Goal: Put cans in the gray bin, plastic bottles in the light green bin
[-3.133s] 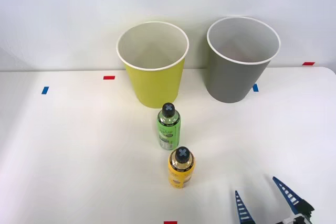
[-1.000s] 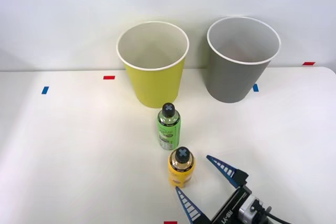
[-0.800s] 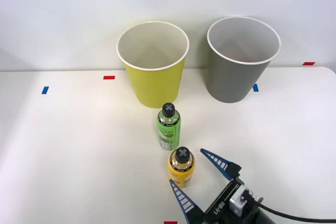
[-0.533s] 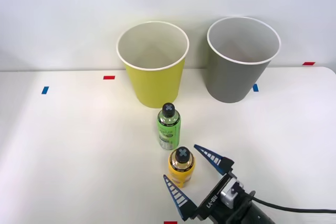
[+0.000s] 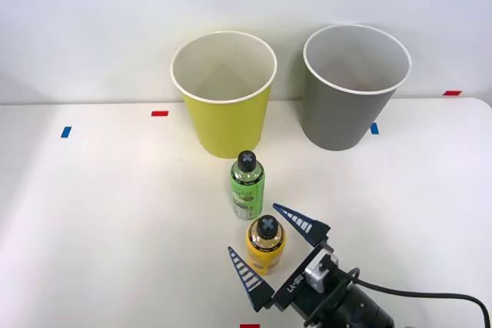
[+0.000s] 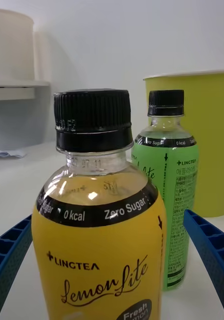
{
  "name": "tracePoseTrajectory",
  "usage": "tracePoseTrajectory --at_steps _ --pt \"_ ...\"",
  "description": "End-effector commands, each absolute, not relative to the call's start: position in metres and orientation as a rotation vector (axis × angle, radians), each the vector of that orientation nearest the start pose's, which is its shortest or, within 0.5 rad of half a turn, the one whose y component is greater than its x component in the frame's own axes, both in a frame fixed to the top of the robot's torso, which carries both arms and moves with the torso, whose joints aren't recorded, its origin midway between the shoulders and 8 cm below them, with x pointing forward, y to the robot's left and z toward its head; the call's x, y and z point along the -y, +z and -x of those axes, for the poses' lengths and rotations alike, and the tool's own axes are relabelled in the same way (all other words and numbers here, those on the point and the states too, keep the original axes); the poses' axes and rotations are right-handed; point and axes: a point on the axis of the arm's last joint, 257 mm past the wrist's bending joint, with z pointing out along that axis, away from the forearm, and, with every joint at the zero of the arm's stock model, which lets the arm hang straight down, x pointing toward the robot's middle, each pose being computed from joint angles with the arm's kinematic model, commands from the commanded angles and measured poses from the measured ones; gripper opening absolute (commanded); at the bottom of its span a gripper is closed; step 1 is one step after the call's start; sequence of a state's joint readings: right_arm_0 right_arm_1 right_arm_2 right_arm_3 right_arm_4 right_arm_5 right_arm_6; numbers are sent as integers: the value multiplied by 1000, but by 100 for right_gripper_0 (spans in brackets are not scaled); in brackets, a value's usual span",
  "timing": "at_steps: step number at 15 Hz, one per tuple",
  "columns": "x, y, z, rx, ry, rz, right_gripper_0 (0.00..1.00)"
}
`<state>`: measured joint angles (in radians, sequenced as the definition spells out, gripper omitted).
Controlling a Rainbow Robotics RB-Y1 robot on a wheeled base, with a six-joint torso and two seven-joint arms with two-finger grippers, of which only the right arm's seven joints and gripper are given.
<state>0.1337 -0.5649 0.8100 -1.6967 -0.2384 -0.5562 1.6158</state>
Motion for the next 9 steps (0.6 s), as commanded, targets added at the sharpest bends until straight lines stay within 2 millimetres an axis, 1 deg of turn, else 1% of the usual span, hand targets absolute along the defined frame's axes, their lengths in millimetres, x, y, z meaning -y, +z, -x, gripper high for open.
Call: tracePoseTrajectory --at_steps 1,2,7,9 --pt "18 -240 -333 -1263 551 637 7" --pt "18 -240 -334 -1262 548 637 0" --pt "21 -245 -331 -1271 535 642 0" --pt "26 -246 -329 -1278 532 625 0"
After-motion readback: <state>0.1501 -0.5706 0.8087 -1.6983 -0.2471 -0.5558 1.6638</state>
